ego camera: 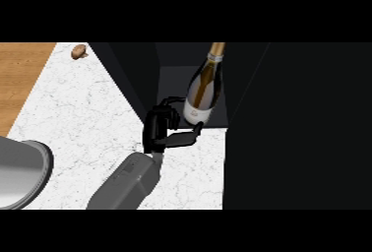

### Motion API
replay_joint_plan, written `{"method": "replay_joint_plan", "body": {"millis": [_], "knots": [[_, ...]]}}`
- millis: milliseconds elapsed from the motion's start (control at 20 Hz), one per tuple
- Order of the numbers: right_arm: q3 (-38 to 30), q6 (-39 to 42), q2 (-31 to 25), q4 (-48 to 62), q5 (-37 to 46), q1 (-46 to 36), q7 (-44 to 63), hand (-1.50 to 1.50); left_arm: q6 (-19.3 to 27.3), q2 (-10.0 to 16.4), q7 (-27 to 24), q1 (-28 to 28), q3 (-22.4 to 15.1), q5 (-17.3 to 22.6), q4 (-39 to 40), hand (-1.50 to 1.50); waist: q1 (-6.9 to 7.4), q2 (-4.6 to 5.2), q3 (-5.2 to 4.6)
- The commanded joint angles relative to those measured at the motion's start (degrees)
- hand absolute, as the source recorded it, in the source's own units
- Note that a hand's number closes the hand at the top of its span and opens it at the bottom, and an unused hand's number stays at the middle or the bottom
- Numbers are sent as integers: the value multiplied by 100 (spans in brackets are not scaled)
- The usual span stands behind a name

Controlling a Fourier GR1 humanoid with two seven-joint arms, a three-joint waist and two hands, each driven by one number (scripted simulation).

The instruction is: Pick up the wine, place it into the cabinet and close the cabinet

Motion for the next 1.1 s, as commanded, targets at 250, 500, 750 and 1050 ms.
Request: {"method": "replay_joint_plan", "body": {"millis": [250,500,750,1050], "knots": [[168,-41,88,86,170,-43,-27,-150,-916,-1,-522,-617,235,1124,1053,150,-22,6,-1],[99,-106,1,288,139,-312,153,-150,-920,-1,-726,-887,-89,1423,1535,150,-25,8,-1],[-45,-41,18,129,-99,-107,43,-150,-902,-1,-511,-1308,-113,1642,1725,150,-46,9,0],[150,17,144,608,206,-224,-338,-150,-1015,-2,-773,-1601,-316,2083,2137,150,-80,24,-1]]}}
